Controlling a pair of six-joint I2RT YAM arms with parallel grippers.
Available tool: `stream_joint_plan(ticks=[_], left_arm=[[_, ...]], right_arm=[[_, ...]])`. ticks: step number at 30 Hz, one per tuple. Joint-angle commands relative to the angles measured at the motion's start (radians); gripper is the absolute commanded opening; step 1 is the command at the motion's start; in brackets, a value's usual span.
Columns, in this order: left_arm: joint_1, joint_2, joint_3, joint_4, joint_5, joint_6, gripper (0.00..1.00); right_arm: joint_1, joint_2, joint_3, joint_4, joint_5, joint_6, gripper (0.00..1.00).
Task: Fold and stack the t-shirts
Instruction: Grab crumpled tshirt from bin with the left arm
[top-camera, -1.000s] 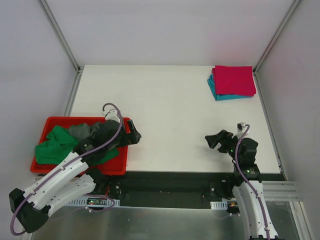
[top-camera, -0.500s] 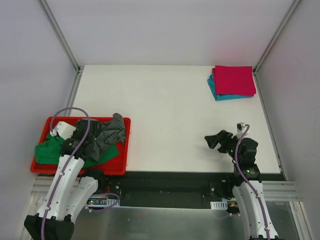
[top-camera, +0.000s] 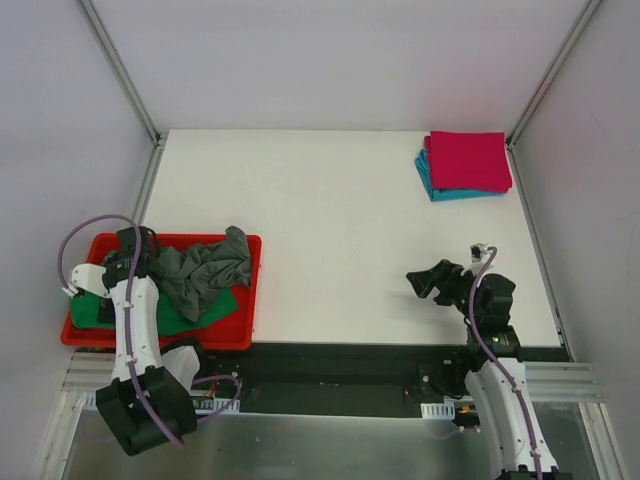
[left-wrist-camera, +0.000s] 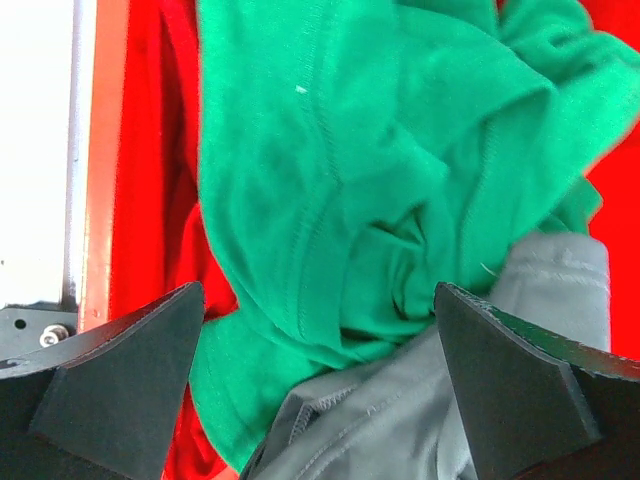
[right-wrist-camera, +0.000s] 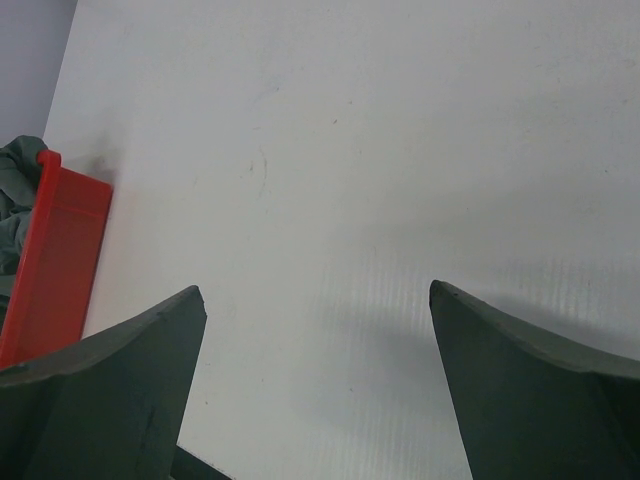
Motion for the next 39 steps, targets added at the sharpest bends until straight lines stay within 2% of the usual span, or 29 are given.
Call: stream_joint_plan(ticks=[1,4,8,11,13,14,15,18,20,26,32,34,37,39], left_arm=[[0.097,0.005,-0.031,0.075,0.041,0.002,0.93],[0.119,0.005,-0.066,0.219,0.028,0.054,0.93],[0.169,0.041,-0.079,0.296,0.037,0.097,0.93],[0.246,0.132,-0.056,0.333,0.121,0.137,0.91],[0.277,0.198,-0.022,0.337,0.184,0.166,0.86],[0.286,0.231,-0.010,0.339,0.210,0.177,0.79],[0.297,0.254,0.002,0.337,0.239,0.187,0.64],[0.309,0.288,0.035,0.336,0.323,0.230,0.09],[0.309,0.259,0.044,0.334,0.377,0.238,0.00],[0.309,0.017,0.012,0.346,0.509,0.184,0.00],[0.308,-0.139,0.186,0.356,0.718,0.238,0.00],[0.308,-0.156,0.269,0.357,0.785,0.247,0.00],[0.286,-0.112,0.424,0.374,0.979,0.273,0.00],[0.178,-0.066,0.502,0.402,1.054,0.299,0.00]], right_arm=[[0.006,0.033,0.011,0.080,-0.043,0.002,0.96],[0.006,0.056,0.008,0.106,-0.049,-0.003,0.96],[0.005,0.082,0.008,0.121,-0.059,-0.012,0.96],[0.005,0.099,0.008,0.124,-0.046,-0.015,0.96],[0.006,0.100,0.010,0.126,-0.049,-0.017,0.96],[0.006,0.099,0.011,0.126,-0.052,-0.017,0.96],[0.006,0.097,0.011,0.126,-0.051,-0.018,0.96],[0.006,0.082,0.007,0.124,-0.048,-0.017,0.96],[0.005,0.071,0.007,0.121,-0.046,-0.018,0.96],[0.006,0.063,0.007,0.120,-0.054,-0.017,0.96],[0.005,0.063,0.004,0.137,-0.065,-0.007,0.96],[0.006,0.059,0.004,0.135,-0.066,-0.007,0.96],[0.006,0.045,0.004,0.135,-0.071,-0.001,0.96],[0.006,0.033,0.002,0.135,-0.089,0.002,0.96]])
